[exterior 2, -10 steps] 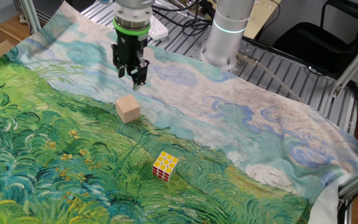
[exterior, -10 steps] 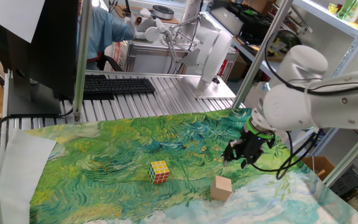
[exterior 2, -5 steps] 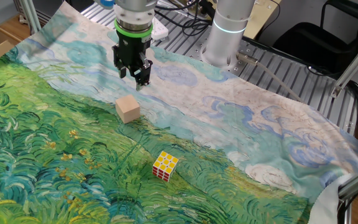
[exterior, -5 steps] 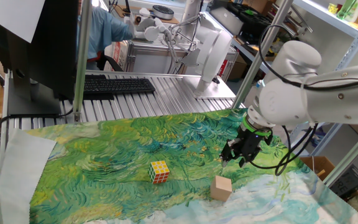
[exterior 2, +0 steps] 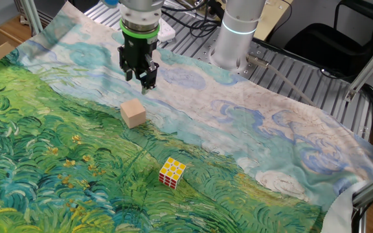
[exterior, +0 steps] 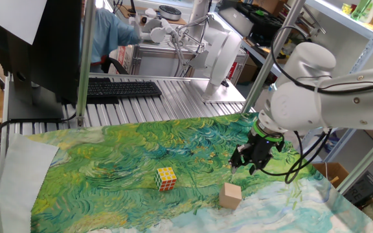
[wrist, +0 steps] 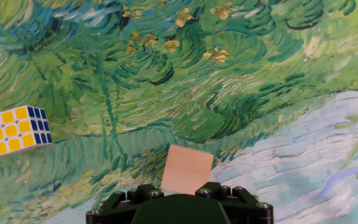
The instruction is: Pick up the small block on the left and move it to the right
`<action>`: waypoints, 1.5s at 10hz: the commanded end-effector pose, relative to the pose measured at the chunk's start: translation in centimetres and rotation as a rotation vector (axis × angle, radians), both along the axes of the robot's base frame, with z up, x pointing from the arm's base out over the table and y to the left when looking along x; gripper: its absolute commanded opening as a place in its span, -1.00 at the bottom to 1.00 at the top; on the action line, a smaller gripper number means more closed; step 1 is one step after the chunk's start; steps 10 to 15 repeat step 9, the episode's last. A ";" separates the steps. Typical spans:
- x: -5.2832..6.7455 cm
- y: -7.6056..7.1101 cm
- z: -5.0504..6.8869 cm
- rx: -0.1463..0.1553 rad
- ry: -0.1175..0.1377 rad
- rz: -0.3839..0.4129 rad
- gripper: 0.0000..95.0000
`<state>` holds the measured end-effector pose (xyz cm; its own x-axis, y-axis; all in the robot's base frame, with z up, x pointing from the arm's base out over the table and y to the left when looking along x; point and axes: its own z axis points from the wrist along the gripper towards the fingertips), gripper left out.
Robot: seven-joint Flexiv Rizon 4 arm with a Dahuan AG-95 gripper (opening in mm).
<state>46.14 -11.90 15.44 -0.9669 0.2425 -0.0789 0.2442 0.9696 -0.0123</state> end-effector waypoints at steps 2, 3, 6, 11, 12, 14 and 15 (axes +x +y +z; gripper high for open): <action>0.0 0.0 0.0 0.010 -0.004 -0.133 0.20; 0.0 0.0 0.0 0.015 -0.006 -0.179 0.20; 0.0 0.0 0.0 0.016 -0.006 -0.193 0.20; 0.0 0.0 0.0 0.020 -0.011 -0.248 0.20; 0.0 0.0 0.0 0.020 -0.011 -0.248 0.20; 0.0 0.0 0.0 0.020 -0.011 -0.248 0.20; 0.0 0.0 0.0 0.020 -0.011 -0.248 0.20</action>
